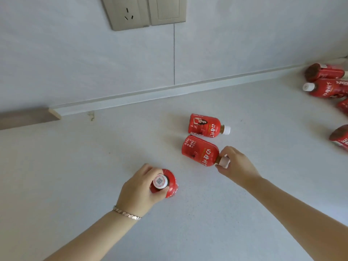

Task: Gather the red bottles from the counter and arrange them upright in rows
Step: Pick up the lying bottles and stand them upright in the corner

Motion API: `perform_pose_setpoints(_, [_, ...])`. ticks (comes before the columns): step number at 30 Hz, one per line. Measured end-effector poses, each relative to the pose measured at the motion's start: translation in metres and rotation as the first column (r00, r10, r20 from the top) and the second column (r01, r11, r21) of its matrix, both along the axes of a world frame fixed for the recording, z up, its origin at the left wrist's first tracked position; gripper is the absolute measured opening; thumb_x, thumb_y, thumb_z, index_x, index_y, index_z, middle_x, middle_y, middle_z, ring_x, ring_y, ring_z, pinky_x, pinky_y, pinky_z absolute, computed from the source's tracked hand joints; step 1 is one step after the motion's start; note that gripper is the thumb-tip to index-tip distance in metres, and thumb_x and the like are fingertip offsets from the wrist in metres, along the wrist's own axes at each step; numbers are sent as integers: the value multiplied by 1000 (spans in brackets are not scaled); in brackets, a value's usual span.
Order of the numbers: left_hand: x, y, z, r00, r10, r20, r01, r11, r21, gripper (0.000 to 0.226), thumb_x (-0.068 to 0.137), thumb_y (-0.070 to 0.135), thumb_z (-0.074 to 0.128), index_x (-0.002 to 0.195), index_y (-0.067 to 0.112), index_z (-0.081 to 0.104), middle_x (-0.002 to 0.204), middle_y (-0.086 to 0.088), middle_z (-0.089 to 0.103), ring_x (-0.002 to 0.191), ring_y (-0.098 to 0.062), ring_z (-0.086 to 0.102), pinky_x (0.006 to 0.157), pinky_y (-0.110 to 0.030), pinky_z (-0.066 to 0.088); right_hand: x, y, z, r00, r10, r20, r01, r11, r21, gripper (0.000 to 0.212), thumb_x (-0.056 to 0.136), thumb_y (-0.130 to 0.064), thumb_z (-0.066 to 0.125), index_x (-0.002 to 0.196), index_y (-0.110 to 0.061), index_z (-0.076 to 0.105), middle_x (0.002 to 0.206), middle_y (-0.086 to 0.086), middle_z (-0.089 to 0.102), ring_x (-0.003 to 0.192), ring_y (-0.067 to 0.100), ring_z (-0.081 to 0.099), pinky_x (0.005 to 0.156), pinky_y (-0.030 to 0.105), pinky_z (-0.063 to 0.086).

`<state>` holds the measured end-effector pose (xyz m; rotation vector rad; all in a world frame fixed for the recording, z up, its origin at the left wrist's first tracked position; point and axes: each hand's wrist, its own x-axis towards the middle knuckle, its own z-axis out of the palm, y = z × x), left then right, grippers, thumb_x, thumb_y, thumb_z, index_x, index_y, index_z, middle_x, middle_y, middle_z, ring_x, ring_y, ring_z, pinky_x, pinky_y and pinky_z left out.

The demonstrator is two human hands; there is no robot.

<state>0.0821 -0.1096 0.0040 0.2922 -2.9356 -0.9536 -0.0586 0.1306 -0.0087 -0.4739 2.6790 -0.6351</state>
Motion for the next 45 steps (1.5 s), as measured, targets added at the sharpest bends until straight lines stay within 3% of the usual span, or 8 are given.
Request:
perform_pose_setpoints(3, [8, -14, 2, 996, 75, 43, -80, 986, 149, 34, 54, 54, 48, 82, 35, 44, 83, 14, 54, 83, -7, 51, 57, -22, 45, 21, -32, 26, 982, 168, -87, -169, 986, -6, 26, 73, -12, 73, 97, -4, 63, 87, -1, 53, 68, 24, 56, 55, 22, 42])
perform_pose_setpoints(7, [42, -57, 9, 968, 230, 99, -249, 924, 289, 35, 46, 54, 55, 68, 30, 44, 72, 20, 55, 60, -7, 47, 52, -20, 37, 50, -105, 60, 975, 193, -111, -190, 981, 39, 30, 72, -27, 71, 99, -15, 66, 91, -3, 62, 79, 20, 61, 66, 23, 40])
perform_pose_setpoints(13, [125, -174, 27, 885, 435, 167, -466, 834, 294, 32, 47, 46, 65, 61, 26, 44, 59, 23, 56, 49, -8, 44, 52, -20, 37, 114, -227, 84, 920, 390, -33, -373, 900, 226, 20, 72, -44, 63, 85, -32, 54, 86, -12, 58, 79, 13, 57, 56, 18, 33])
perform_pose_setpoints(17, [171, -280, 38, 848, 507, 151, -529, 808, 259, 30, 57, 31, 73, 60, 27, 43, 53, 6, 51, 56, -11, 48, 52, -20, 36, 156, -330, 90, 925, 378, -39, -365, 912, 186, 24, 72, -47, 64, 88, -33, 54, 85, -14, 60, 77, 11, 53, 59, 18, 35])
perform_pose_setpoints(25, [184, -503, 43, 703, 710, 44, -709, 693, 131, 25, 72, 19, 73, 84, 7, 54, 77, -4, 57, 79, -29, 54, 65, -29, 41, 211, -515, 83, 917, 399, 5, -398, 914, 75, 30, 75, -43, 63, 100, -29, 57, 88, -14, 59, 80, 10, 55, 63, 19, 39])
perform_pose_setpoints(31, [171, -626, 23, 602, 798, -9, -784, 594, 184, 23, 75, 10, 71, 94, 5, 60, 98, -18, 65, 84, -22, 51, 72, -28, 37, 222, -625, 68, 918, 394, 51, -394, 919, -9, 31, 77, -38, 64, 104, -25, 55, 93, -12, 55, 84, 11, 55, 72, 22, 44])
perform_pose_setpoints(40, [163, -680, 0, 597, 803, -6, -773, 577, 263, 37, 79, 13, 70, 114, 5, 61, 115, -17, 66, 107, -31, 60, 91, -37, 47, 222, -762, 45, 932, 354, 74, -352, 935, -37, 36, 84, -36, 59, 113, -16, 53, 112, 3, 62, 99, 25, 61, 77, 31, 46])
perform_pose_setpoints(45, [177, -648, 0, 591, 804, 61, -797, 571, 196, 54, 81, 14, 68, 127, 5, 42, 127, -18, 54, 116, -36, 54, 96, -46, 47, 220, -754, 43, 940, 314, 129, -322, 946, 45, 43, 84, -35, 59, 121, -16, 47, 117, 4, 61, 104, 25, 61, 79, 32, 47])
